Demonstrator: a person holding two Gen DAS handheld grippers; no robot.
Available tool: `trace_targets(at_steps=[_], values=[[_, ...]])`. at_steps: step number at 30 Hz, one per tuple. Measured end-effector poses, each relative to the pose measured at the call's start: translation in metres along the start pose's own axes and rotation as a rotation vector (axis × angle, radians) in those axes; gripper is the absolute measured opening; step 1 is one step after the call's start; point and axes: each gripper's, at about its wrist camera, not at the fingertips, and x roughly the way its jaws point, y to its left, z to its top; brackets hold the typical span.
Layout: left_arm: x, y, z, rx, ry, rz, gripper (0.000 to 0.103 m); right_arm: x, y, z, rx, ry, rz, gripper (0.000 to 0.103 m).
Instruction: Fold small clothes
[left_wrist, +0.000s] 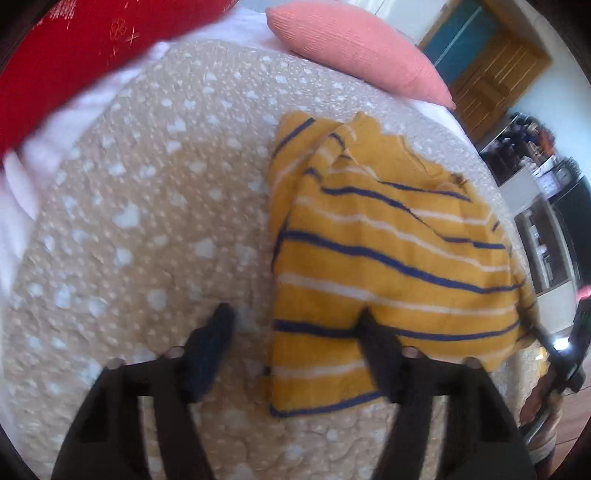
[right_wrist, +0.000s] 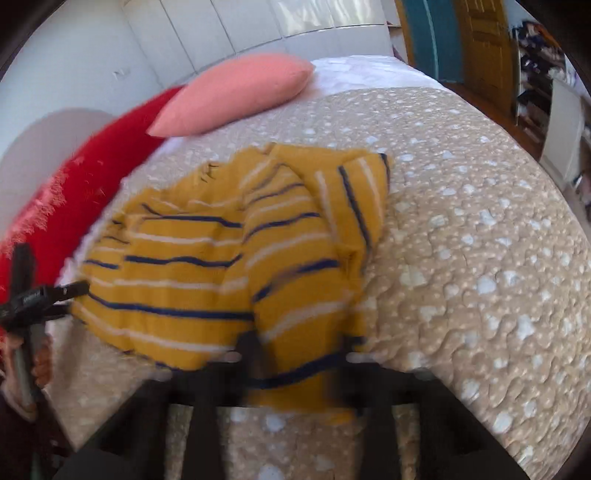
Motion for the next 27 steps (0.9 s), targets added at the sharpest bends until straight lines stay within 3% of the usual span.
trace_targets(at_steps=[3, 5, 7, 8, 11, 13, 16, 18, 20, 22, 25, 27], values=[[-0.022, 0.011, 0.005, -0.063, -0.062, 0.032, 0.063, 0.000, -0.043, 0.011, 0.160, -0.043, -0.086, 0.029], [-0.038, 0.013, -0.002, -0.072, -0.125, 0.071, 0.064, -0.008, -0.072, 0.012, 0.275, -0.060, -0.149, 0.057], [-0.051, 0.012, -0.018, -0.070, -0.155, 0.000, 0.073, -0.023, -0.091, 0.006, 0.369, -0.087, -0.084, 0.059], [-0.051, 0.012, -0.026, -0.073, -0.168, -0.045, 0.080, -0.031, -0.088, 0.005, 0.357, -0.103, -0.076, 0.059], [-0.041, 0.012, -0.052, -0.091, -0.209, -0.082, 0.083, -0.056, -0.045, 0.007, 0.188, -0.190, -0.157, 0.059], [-0.027, 0.015, -0.064, -0.104, -0.219, -0.066, 0.083, -0.057, -0.020, 0.014, 0.119, -0.200, -0.104, 0.059], [-0.017, 0.012, -0.071, -0.078, -0.271, -0.060, 0.084, -0.036, 0.024, 0.027, 0.010, -0.112, 0.059, 0.059], [-0.018, 0.011, -0.072, -0.068, -0.282, -0.070, 0.088, -0.003, 0.045, 0.037, -0.064, -0.021, 0.087, 0.058], [-0.014, 0.013, -0.071, -0.072, -0.275, -0.093, 0.091, 0.038, 0.055, 0.051, -0.144, 0.068, 0.018, 0.056], [-0.013, 0.016, -0.070, -0.076, -0.281, -0.124, 0.094, 0.067, 0.043, 0.070, -0.145, 0.086, -0.064, 0.056], [-0.014, 0.020, -0.070, -0.084, -0.297, -0.157, 0.095, 0.089, -0.011, 0.112, 0.011, 0.075, -0.241, 0.044], [-0.015, 0.021, -0.071, -0.087, -0.297, -0.169, 0.096, 0.084, -0.036, 0.128, 0.130, 0.057, -0.319, 0.043]])
